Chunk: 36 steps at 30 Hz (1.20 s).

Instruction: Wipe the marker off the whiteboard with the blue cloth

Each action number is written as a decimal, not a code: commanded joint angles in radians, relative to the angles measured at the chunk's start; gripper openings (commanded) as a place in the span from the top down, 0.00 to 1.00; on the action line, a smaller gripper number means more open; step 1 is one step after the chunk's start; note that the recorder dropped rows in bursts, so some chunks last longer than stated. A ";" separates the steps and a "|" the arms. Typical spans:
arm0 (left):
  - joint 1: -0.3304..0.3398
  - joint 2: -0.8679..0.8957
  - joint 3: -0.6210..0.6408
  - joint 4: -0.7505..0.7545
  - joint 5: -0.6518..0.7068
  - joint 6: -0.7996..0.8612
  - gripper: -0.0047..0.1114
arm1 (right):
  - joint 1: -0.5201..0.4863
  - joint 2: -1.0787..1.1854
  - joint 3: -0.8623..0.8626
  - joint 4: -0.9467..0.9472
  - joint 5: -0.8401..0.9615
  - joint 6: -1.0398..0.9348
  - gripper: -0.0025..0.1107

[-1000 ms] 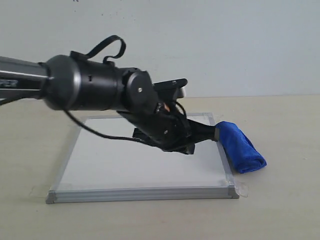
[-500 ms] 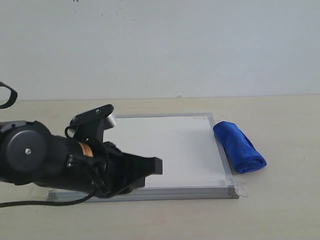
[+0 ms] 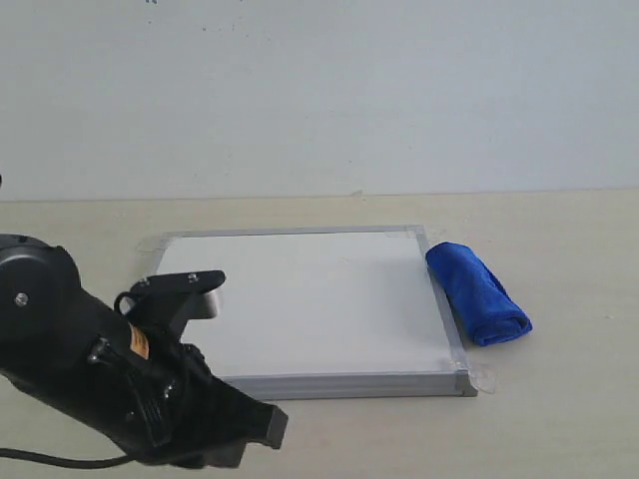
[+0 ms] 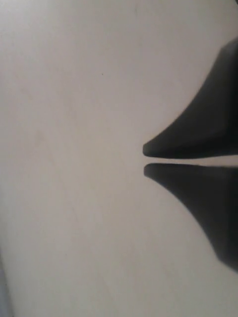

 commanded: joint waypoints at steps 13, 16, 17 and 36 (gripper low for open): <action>0.171 -0.456 -0.025 0.400 0.041 0.057 0.93 | -0.002 -0.004 -0.001 0.001 -0.007 0.000 0.98; 0.217 -0.556 -0.025 0.400 0.061 0.057 0.93 | -0.002 -0.004 -0.001 0.001 -0.007 0.000 0.98; 0.245 -0.608 -0.025 0.398 0.071 0.055 0.93 | -0.002 -0.004 -0.001 0.001 -0.007 0.000 0.98; 0.562 -1.411 0.165 0.207 0.081 0.098 0.93 | -0.002 -0.004 -0.001 0.001 -0.007 0.000 0.98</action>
